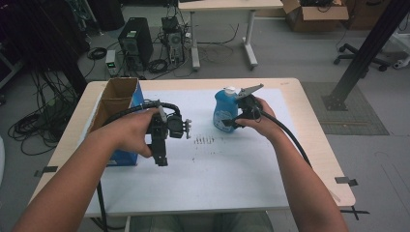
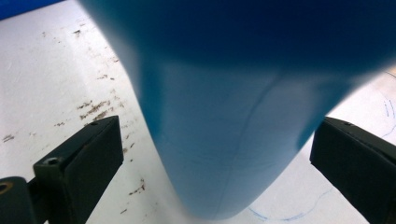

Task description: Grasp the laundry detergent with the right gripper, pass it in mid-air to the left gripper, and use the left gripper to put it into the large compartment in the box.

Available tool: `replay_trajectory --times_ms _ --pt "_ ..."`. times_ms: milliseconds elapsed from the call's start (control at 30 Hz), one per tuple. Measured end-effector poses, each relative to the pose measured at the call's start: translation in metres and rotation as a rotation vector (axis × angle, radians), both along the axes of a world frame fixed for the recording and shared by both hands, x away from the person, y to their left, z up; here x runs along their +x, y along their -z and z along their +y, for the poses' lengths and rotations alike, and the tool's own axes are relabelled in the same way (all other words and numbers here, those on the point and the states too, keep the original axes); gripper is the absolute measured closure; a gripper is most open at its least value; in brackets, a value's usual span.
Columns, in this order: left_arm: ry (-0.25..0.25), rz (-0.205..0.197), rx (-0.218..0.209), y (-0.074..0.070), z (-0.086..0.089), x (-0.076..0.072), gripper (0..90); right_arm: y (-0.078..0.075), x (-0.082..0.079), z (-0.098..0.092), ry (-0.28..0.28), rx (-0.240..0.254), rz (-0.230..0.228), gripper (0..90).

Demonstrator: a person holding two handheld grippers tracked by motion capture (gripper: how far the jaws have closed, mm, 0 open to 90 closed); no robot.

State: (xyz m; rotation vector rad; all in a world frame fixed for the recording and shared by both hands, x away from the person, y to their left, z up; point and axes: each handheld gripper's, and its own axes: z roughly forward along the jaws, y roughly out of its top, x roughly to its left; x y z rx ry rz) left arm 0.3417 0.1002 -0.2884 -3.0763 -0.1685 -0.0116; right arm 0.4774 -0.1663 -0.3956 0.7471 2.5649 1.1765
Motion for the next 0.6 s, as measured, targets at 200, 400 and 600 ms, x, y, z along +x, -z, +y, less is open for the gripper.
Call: replay_trajectory --times_ms 200,400,600 --pt "0.006 0.000 0.000 0.0007 -0.0005 0.0001 0.2 0.0041 -0.0004 -0.0003 0.019 0.039 -0.016 2.2" --pt "-0.002 0.001 -0.003 0.0015 0.0002 -0.0002 0.2 0.0085 -0.0012 -0.0020 0.045 0.074 -0.033 2.0" --pt "-0.001 0.003 0.000 0.0022 -0.0003 0.0000 0.2 0.0093 -0.0014 -0.0012 0.057 0.094 -0.046 2.5"
